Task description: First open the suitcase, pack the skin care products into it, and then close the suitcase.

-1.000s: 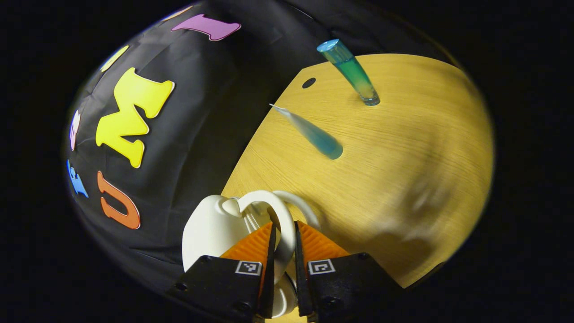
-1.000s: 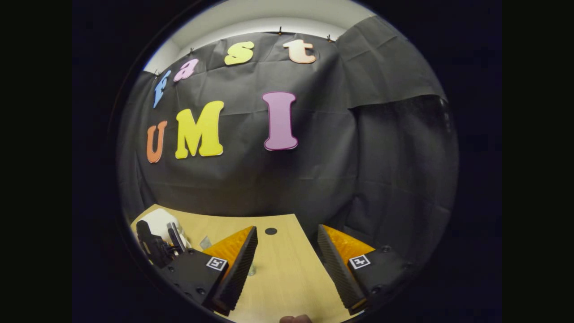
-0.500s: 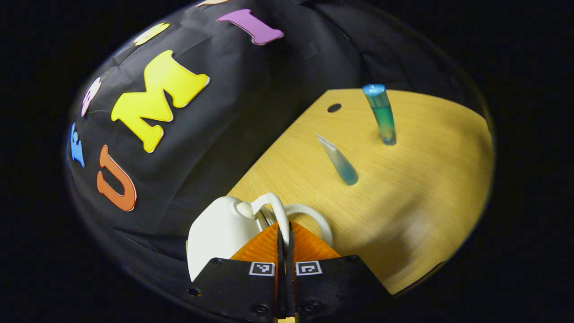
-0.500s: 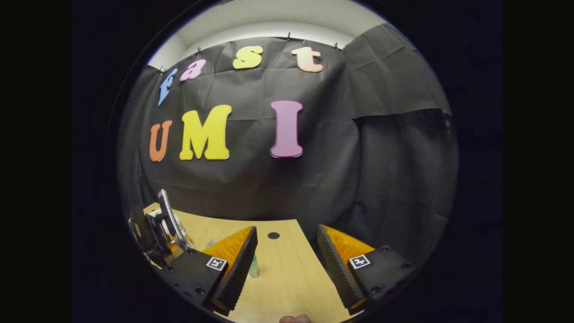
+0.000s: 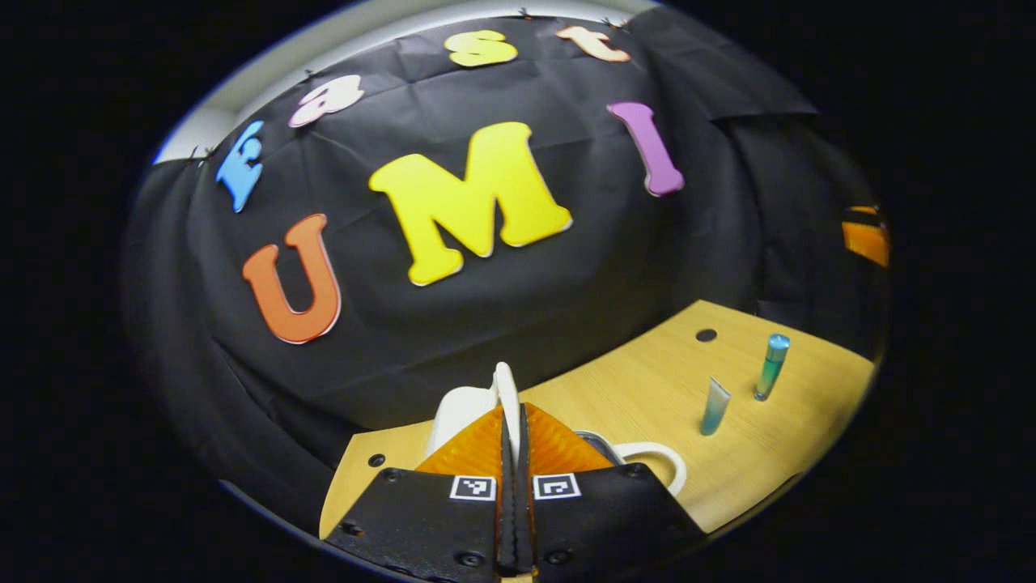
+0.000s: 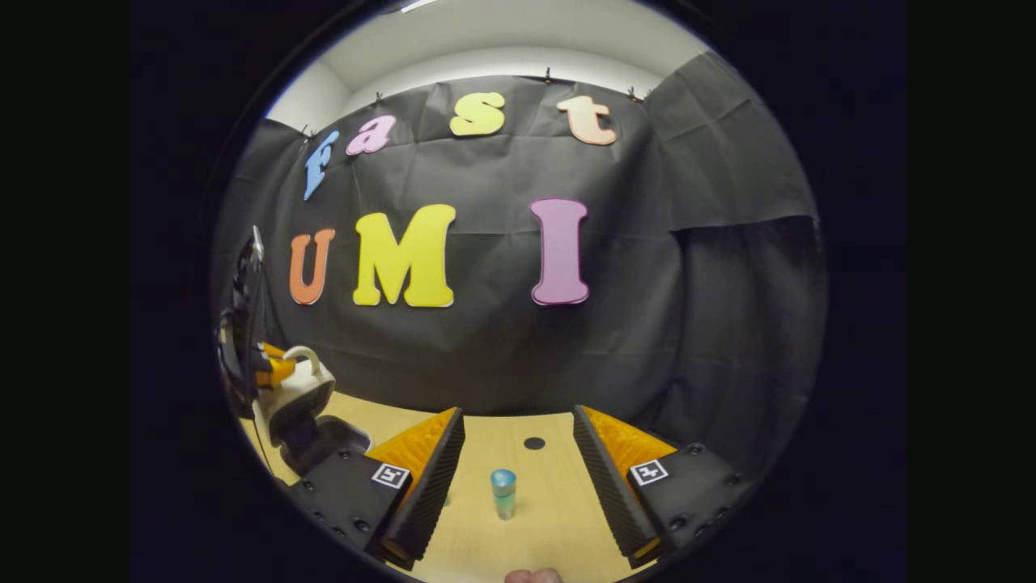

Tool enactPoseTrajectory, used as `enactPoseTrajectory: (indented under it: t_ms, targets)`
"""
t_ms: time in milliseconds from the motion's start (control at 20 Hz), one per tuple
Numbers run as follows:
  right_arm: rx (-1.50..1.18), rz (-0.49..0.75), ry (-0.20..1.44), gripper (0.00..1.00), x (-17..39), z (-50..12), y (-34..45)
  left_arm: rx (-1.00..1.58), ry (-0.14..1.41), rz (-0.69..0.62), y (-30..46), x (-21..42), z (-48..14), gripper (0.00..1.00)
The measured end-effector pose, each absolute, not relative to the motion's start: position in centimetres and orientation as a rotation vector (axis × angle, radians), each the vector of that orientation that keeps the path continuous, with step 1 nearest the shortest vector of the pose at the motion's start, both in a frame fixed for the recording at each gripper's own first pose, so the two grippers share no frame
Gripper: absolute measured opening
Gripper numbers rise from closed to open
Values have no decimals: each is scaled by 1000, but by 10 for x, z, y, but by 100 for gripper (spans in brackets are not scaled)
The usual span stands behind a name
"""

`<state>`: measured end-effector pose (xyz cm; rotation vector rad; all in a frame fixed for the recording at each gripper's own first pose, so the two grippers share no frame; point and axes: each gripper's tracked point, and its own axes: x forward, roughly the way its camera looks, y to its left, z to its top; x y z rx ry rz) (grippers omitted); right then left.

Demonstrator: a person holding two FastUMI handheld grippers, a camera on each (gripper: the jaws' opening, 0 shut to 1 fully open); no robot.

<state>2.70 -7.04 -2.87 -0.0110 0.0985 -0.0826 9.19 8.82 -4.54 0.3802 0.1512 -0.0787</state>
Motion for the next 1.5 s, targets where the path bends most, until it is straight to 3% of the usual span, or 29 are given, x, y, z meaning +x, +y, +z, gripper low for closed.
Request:
enactPoseTrajectory:
  t_ms: [300, 650, 1000, 1150, 1250, 1300, 1400, 1450, 1500]
  targets:
    - [-18, -50, 122, 80, 31, -27, -26, 311, 69, 137, 248, 98, -23, 2]
    - [-65, -76, 188, 80, 17, -44, 6, 150, 206, 307, 396, 103, -113, 3]
    - [-117, -104, 262, 80, 8, -62, 33, -150, 496, 297, 434, 110, -258, 3]
    - [-137, -91, 272, 80, 5, -64, 49, -202, 496, 283, 436, 123, -274, 6]
    - [-130, -83, 272, 80, 4, -65, 55, -164, 518, 317, 448, 120, -285, 13]
    - [-126, -83, 273, 80, 4, -66, 57, -145, 525, 336, 451, 110, -279, 43]
    - [-108, -82, 272, 80, 6, -67, 58, -125, 508, 356, 452, 106, -264, 53]
    - [-102, -78, 274, 80, 8, -70, 59, -122, 494, 355, 448, 102, -254, 53]
    - [-95, -75, 273, 80, 7, -70, 57, -122, 475, 349, 441, 100, -244, 71]
